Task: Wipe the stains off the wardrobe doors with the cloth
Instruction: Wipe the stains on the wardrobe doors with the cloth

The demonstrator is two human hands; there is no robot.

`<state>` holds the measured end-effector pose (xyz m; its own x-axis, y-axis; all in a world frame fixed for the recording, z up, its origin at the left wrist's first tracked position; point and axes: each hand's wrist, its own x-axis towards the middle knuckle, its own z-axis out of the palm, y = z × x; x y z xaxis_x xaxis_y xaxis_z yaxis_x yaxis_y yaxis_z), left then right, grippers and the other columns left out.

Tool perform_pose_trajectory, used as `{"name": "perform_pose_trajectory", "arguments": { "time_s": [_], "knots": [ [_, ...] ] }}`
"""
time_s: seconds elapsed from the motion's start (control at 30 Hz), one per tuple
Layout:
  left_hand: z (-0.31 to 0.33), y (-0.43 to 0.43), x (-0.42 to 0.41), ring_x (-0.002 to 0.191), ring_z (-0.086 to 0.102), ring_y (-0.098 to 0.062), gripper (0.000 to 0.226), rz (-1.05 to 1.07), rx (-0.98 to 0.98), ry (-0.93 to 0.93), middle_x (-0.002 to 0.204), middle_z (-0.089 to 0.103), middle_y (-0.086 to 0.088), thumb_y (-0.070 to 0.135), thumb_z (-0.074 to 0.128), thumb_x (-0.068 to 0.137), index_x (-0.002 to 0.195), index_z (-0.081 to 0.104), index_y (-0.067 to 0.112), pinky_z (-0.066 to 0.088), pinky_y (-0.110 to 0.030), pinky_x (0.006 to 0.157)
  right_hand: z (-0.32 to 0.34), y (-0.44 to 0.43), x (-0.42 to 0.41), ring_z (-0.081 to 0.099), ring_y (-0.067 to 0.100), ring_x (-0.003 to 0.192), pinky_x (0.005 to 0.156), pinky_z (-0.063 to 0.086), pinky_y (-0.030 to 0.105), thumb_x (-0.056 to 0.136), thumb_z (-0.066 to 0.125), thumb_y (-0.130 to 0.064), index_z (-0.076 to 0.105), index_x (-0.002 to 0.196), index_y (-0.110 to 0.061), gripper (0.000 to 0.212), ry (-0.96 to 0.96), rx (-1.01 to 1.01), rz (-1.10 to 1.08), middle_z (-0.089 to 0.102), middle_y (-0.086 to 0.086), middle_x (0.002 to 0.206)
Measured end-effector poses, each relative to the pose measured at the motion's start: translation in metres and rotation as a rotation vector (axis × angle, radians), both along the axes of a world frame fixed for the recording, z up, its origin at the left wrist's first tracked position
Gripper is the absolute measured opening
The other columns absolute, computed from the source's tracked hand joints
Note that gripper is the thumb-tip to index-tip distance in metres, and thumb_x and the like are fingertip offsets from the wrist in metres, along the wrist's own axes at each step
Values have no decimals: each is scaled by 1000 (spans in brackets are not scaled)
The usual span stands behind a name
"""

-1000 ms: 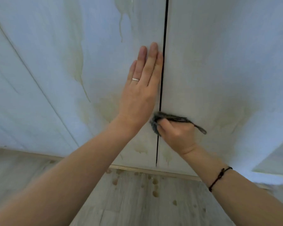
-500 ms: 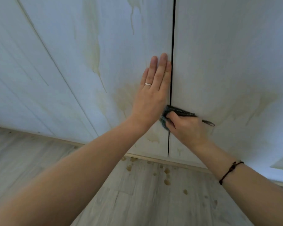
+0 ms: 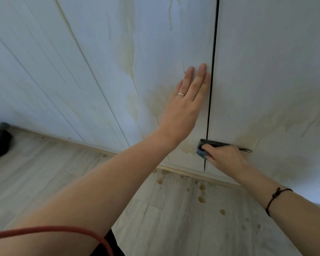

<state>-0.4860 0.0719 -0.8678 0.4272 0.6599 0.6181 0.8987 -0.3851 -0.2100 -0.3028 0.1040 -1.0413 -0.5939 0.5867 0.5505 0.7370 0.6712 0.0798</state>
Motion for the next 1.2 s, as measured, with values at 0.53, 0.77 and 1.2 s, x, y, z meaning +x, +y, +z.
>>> {"name": "perform_pose_trajectory", "arguments": {
  "time_s": [0.53, 0.77, 1.2],
  "knots": [
    [3, -1, 2, 153, -6, -36, 87, 69, -126, 23, 167, -1, -13, -13, 25, 75, 159, 8, 5, 22, -47, 121, -71, 2, 6, 69, 18, 68, 50, 42, 28, 85, 76, -34, 67, 114, -25, 32, -201, -437, -49, 74, -1, 83],
    [14, -9, 3, 153, -6, -34, 96, 97, -200, 43, 167, -7, -10, -13, 36, 71, 159, 3, 8, 21, -47, 121, 27, 12, -29, 58, 22, 41, 39, 41, 27, 85, 71, -31, 74, 97, -18, 18, 229, 74, 22, 63, 0, 54],
    [28, -16, -3, 154, -7, -30, 98, 115, -297, 98, 166, -16, -5, -9, 48, 79, 160, -4, 13, 20, -45, 122, -29, 1, -7, 63, 11, 100, 83, 53, 25, 100, 56, -35, 49, 144, -30, 45, -298, -921, -86, 67, -6, 118]
  ]
}}
